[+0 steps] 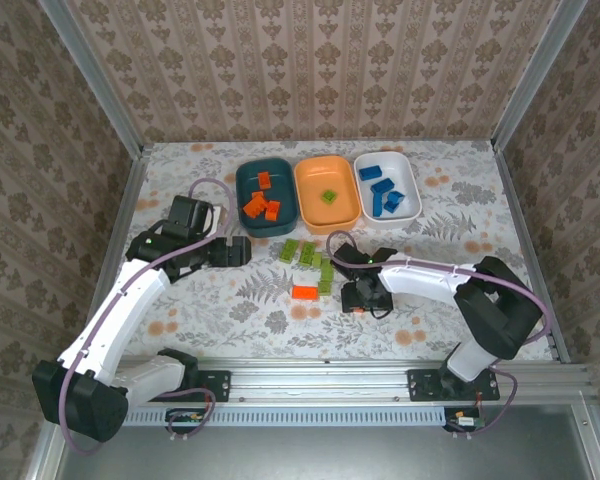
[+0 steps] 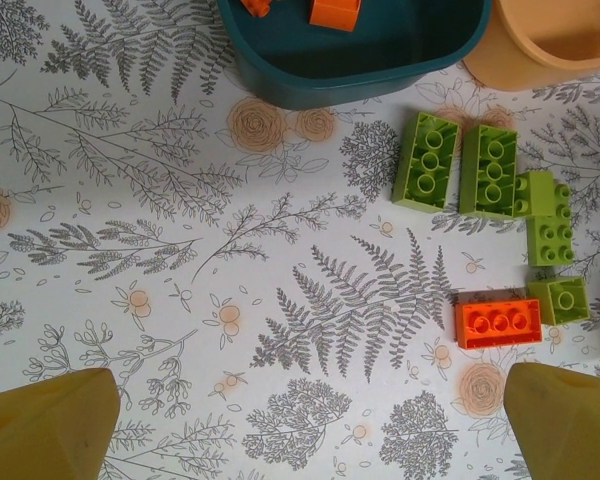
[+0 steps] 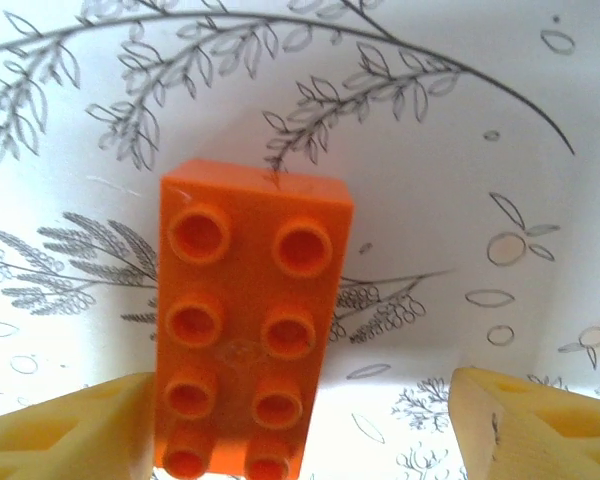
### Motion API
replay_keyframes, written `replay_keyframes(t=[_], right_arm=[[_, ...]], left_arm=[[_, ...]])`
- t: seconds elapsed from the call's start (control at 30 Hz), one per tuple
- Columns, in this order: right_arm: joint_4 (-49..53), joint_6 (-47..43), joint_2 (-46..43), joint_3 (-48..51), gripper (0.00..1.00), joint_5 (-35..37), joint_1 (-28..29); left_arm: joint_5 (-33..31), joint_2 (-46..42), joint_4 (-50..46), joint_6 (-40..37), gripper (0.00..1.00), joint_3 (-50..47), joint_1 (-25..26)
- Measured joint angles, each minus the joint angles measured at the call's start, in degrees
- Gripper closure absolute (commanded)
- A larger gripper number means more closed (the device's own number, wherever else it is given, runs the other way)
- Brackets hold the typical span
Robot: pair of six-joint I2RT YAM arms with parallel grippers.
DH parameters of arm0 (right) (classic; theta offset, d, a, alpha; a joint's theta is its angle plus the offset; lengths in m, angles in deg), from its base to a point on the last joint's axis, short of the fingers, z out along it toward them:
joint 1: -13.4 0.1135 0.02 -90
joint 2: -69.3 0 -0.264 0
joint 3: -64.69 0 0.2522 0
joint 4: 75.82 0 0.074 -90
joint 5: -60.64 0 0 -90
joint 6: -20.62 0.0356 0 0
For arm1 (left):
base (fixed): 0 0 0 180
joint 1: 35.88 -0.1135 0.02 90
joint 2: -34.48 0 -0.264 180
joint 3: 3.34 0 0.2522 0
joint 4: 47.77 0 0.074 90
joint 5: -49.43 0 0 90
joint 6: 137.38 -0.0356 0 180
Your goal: Sort the legos into containers by color
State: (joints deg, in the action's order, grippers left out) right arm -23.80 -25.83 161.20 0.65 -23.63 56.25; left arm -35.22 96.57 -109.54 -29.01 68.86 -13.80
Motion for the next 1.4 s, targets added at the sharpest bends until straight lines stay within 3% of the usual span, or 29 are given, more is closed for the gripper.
replay_keyframes(t=[0.2,0.33,0.53,0.77,1.0,1.4], right_arm=[[-1.29,-1.11,1.9,-1.42,0.56,-0.26,-0.87],[-1.27,-1.46,2.01,-1.53,0.65,-0.24,-1.05],[-1.18,-1.57,1.31,-1.53,0.73,-0.15,-1.07],[1.99,-2.89,-3.45,-5.01,0.74,-0.13,-1.07],[4.81,-8.37,1.77,-27.41,0.73,-2.58,-1.25],[8.35,-18.8,40.24,-77.83,0.74,-10.36,-4.07]], left_arm=[[-0.02,-0.02,0.0,0.02,0.0,-0.72,0.0],[-0.02,-0.02,0.0,0.0,0.0,-0.72,0.0],[-0.02,-0.02,0.0,0.0,0.0,-0.72,0.0],[0.02,-0.22,0.0,0.02,0.0,-0.72,0.0],[0.68,-2.51,-0.04,0.04,0.0,-0.74,0.0],[1.33,-7.85,-1.73,1.42,0.0,-5.16,-0.74]])
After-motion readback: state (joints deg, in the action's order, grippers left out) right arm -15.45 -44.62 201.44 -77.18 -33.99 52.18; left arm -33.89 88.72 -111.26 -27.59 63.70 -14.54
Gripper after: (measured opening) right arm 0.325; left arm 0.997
